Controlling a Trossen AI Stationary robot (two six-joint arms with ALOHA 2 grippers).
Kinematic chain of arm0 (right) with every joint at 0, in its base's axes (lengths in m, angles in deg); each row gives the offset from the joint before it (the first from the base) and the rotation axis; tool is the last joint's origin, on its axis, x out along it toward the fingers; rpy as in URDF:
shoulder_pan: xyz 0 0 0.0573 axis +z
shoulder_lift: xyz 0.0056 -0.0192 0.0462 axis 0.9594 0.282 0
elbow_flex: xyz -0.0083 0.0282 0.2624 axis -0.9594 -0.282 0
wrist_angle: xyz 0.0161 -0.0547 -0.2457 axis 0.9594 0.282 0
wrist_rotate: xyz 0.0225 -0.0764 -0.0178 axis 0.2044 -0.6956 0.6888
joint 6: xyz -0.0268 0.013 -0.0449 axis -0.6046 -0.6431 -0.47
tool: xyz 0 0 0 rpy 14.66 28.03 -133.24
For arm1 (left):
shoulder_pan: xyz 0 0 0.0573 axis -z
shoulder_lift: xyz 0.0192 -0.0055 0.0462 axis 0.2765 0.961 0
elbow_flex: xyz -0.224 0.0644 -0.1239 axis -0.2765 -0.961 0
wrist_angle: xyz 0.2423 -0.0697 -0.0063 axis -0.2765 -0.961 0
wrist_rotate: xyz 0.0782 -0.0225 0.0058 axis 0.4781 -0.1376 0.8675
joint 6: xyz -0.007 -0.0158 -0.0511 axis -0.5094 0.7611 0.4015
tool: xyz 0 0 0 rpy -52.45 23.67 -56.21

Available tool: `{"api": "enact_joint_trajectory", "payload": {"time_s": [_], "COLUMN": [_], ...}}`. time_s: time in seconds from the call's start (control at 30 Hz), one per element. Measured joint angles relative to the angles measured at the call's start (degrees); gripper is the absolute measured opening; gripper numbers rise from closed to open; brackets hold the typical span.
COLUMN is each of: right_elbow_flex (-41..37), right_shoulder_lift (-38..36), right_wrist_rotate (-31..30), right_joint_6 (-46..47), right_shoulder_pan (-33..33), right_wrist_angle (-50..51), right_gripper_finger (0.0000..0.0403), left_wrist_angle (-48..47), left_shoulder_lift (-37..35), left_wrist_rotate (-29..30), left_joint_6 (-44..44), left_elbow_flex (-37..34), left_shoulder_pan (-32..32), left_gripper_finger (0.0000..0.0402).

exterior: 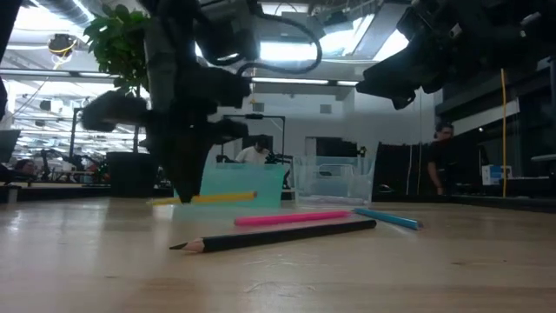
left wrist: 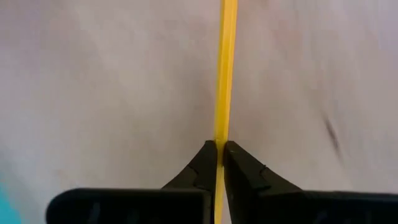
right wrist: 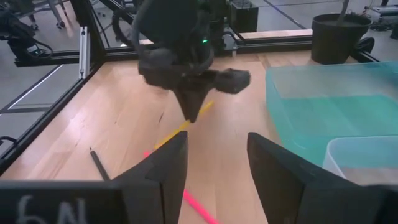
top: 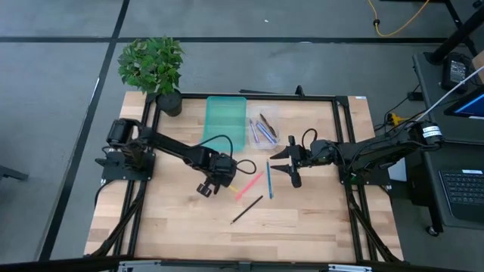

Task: Sort pens & pencils
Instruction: Put the yellow pencil into the blue bin

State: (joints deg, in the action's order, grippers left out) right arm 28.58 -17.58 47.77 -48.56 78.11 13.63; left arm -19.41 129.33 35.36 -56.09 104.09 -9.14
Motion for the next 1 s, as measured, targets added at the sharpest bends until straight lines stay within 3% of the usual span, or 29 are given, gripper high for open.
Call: {"api": "enact_joint_trajectory", "payload": {"time_s": [0.3,0.6,0.73,1.0], "right_elbow_flex": [0.0,0.0,0.0,0.02], "right_shoulder_lift": [0.0,0.0,0.0,0.0], "right_wrist_rotate": [-0.02,-0.04,-0.04,-0.2], "right_joint_6": [-0.57,-0.57,-0.58,-0.88], "right_shoulder_pan": [0.01,0.01,0.01,0.75], "right_wrist_angle": [0.02,0.14,0.33,-0.09], "right_gripper_finger": [0.0167,0.0167,0.0167,0.0167], "left_wrist_angle": [-0.21,-0.74,4.51,25.81], "left_shoulder_lift": [-4.44,-14.66,-20.13,-30.44], "left_wrist_rotate": [-0.05,0.71,1.1,1.36], "left_joint_6": [2.44,7.74,8.76,10.35], "left_elbow_flex": [0.1,-1.54,-5.62,-20.78], "left_shoulder_pan": [-0.14,-1.09,-1.22,-2.29], "left_gripper_finger": [0.0012,0.0011,0.0011,0.0011]}}
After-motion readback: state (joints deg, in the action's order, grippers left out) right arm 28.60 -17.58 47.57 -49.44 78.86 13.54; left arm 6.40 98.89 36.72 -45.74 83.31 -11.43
